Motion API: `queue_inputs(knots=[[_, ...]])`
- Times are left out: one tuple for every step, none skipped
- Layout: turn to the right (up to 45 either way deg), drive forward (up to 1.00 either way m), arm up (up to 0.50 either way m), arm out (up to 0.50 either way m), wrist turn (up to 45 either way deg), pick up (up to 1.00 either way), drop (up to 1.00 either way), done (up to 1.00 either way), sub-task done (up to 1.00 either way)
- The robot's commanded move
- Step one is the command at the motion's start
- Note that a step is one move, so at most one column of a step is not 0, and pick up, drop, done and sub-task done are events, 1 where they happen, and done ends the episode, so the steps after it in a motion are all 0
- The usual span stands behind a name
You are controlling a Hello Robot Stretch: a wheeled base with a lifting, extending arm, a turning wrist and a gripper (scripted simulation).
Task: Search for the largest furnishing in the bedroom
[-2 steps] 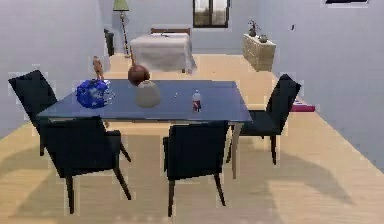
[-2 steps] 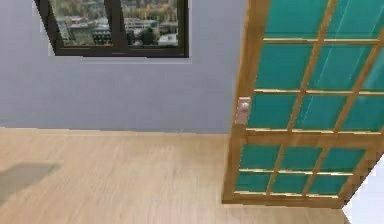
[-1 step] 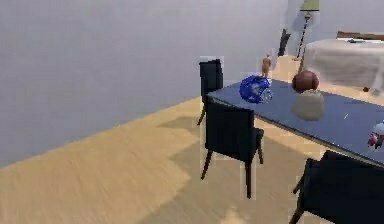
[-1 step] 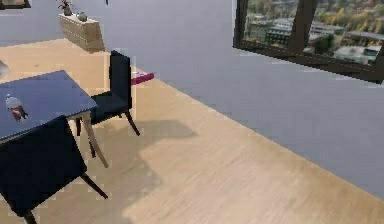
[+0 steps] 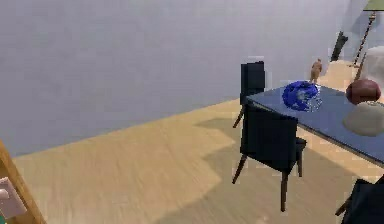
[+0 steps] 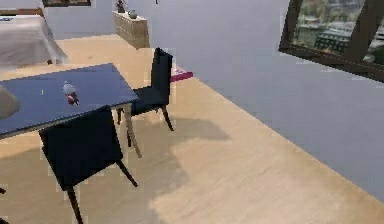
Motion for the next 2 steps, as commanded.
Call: queue_inputs(knots=[[0.0,0.45,0.00,0.00,0.0,0.00,0.00,0.00,0.00],[45.0,0.00,0.00,0.00,0.0,0.00,0.00,0.00,0.00]])
